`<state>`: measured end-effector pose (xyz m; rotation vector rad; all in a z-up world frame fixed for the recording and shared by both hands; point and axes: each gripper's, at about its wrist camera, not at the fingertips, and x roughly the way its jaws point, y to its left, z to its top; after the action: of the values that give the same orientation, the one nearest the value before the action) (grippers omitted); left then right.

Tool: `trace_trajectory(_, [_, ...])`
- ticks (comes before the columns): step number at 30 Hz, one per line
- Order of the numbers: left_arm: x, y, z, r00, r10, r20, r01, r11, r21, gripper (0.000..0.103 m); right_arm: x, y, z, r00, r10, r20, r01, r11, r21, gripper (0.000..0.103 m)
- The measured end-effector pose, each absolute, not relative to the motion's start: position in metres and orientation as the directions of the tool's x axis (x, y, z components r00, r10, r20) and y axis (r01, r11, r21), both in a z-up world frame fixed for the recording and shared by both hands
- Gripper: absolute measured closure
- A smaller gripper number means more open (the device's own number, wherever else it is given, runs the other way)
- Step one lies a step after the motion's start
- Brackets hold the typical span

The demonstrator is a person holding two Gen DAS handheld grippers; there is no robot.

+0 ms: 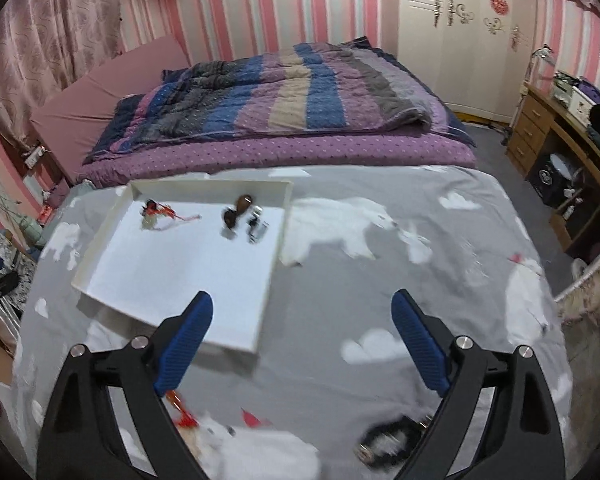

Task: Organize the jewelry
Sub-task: 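Lower and open the left tool in the tray while the right tool releases the brown pendant, then grasp the orange gourd pendant's red knot with the left tool while the right tool grasps the black beaded bracelet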

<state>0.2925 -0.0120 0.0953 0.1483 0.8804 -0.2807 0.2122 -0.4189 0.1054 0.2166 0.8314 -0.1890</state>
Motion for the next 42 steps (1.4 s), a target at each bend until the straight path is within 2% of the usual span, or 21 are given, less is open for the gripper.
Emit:
trace_trajectory(6, [0.262, -0.015, 0.081, 0.557, -0.217, -0.801, 0.320, 0.947, -0.033, 0.003, 0.171, -0.430, 0.091, 0.640, -0.131, -0.757, 0.278, 0.958, 0.069, 0.012])
trace_trajectory(14, [0.232, -0.059, 0.063, 0.503, -0.230, -0.833, 0.381, 0.924, -0.025, 0.003, 0.145, -0.446, 0.066, 0.600, -0.133, -0.789, 0.298, 0.952, 0.066, 0.012])
trace_trajectory(20, [0.219, -0.093, 0.044, 0.423, -0.241, -0.873, 0.420, 0.906, -0.047, 0.003, 0.131, -0.447, 0.048, 0.565, -0.148, -0.812, 0.295, 0.955, 0.031, 0.012])
trace_trajectory(31, [0.214, -0.141, 0.018, 0.290, -0.278, -0.916, 0.444, 0.887, -0.128, 0.003, 0.113, -0.473, 0.020, 0.509, -0.141, -0.849, 0.342, 0.939, 0.049, 0.012])
trace_trajectory(42, [0.215, -0.182, -0.004, 0.261, -0.220, -0.940, 0.460, 0.884, -0.080, 0.005, 0.113, -0.475, -0.002, 0.475, -0.134, -0.870, 0.344, 0.938, 0.043, 0.012])
